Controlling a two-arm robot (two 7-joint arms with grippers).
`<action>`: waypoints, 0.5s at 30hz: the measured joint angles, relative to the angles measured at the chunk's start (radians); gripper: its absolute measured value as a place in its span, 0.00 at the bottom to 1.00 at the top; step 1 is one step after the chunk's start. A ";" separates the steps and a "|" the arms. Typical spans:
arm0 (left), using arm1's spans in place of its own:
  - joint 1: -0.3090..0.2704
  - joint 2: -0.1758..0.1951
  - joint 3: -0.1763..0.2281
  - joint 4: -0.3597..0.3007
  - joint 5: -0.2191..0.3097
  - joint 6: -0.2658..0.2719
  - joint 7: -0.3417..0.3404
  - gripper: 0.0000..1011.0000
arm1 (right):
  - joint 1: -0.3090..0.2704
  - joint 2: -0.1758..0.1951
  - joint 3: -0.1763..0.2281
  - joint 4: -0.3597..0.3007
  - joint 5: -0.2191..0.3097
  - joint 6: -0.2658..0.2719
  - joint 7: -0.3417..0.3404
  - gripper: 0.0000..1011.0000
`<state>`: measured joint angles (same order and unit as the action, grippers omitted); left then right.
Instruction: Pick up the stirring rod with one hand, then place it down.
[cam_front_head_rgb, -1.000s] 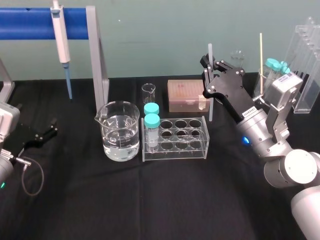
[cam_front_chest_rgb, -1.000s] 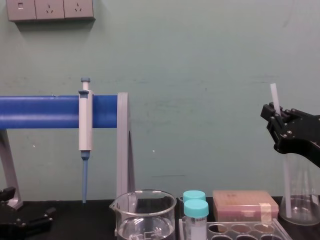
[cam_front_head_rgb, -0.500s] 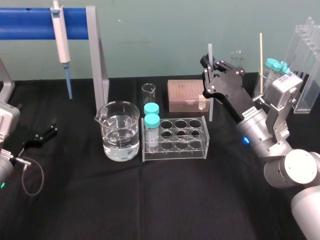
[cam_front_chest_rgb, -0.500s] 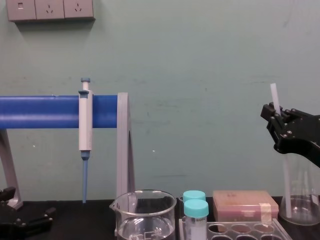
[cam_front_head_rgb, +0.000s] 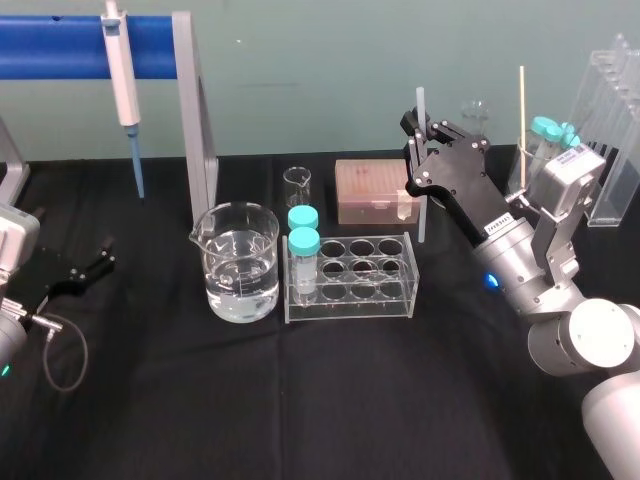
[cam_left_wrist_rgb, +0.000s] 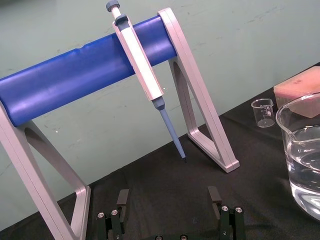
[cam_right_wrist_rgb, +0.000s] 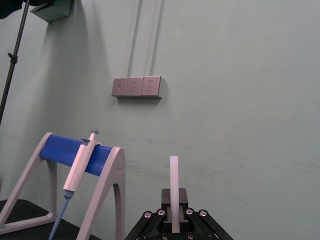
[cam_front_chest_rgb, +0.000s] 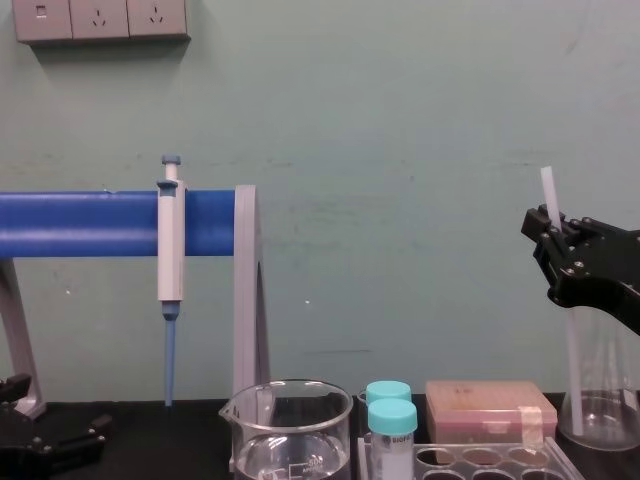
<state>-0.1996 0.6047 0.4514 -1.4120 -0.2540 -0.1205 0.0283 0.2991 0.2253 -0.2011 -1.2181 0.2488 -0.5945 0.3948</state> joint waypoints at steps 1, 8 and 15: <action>0.000 0.000 0.000 0.000 0.000 0.000 0.000 0.99 | 0.000 0.000 0.000 0.000 0.000 0.000 0.000 0.07; 0.000 0.000 0.000 0.000 0.000 0.000 0.000 0.99 | 0.000 0.000 0.000 0.000 0.000 0.000 0.000 0.07; 0.000 0.000 0.000 0.000 0.000 0.000 0.000 0.99 | 0.000 0.000 0.000 0.000 0.000 0.000 0.000 0.07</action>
<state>-0.1995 0.6047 0.4514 -1.4120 -0.2539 -0.1205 0.0283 0.2991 0.2253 -0.2011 -1.2181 0.2487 -0.5945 0.3948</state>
